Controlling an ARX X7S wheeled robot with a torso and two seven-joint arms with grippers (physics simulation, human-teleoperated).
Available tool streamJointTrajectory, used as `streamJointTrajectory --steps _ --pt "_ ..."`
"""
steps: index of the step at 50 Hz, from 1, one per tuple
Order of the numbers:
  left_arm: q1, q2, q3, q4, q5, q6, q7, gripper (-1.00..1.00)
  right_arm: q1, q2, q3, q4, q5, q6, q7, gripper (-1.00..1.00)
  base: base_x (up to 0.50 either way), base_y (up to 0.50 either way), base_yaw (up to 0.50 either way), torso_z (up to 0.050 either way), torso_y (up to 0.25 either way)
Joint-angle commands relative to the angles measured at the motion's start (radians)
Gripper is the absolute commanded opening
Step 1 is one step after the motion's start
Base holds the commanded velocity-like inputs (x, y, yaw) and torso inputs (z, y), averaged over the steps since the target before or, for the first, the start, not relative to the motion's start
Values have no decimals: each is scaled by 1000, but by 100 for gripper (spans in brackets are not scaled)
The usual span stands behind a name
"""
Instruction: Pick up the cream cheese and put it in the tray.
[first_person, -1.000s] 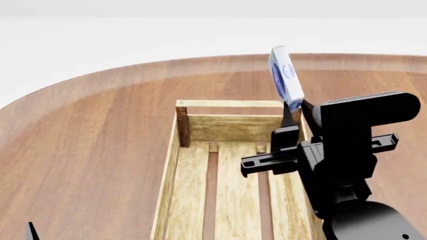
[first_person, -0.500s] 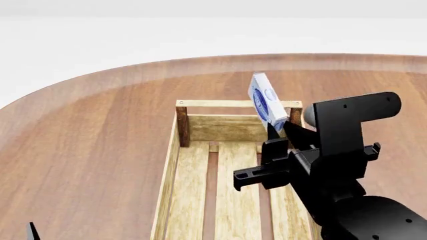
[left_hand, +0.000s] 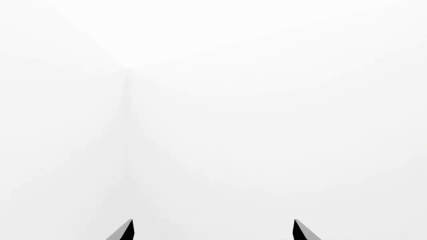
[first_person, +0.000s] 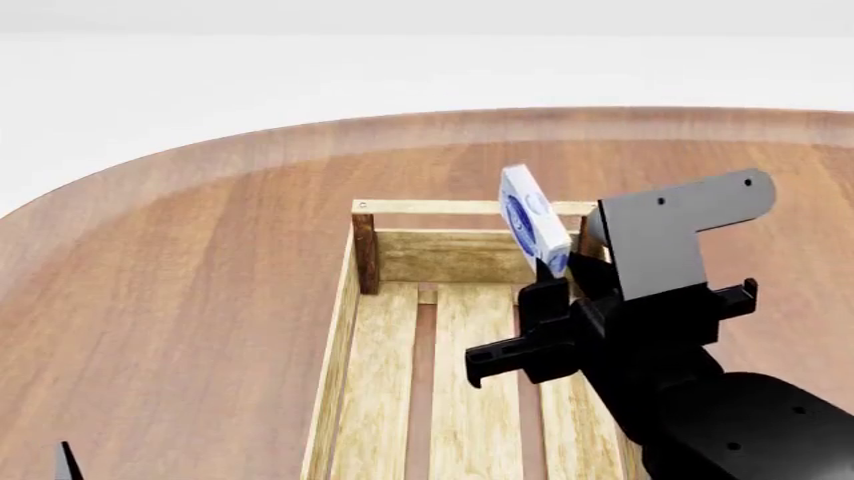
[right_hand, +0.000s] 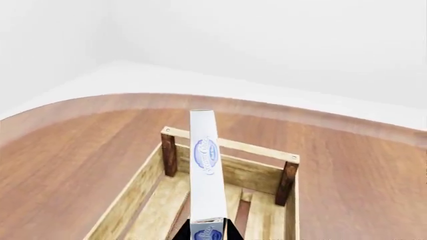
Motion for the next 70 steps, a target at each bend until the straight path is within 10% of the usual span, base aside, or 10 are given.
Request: streamJointTrajectory --steps 1,70 --pt "0 3 1 7 10 -27 1 100 10 3 -19 -11 -24 7 4 -100 0 0 0 0 -137" --pt "-10 -6 18 -1 17 -17 -12 100 19 2 -82 -21 -34 -9 5 -100 0 0 0 0 -97"
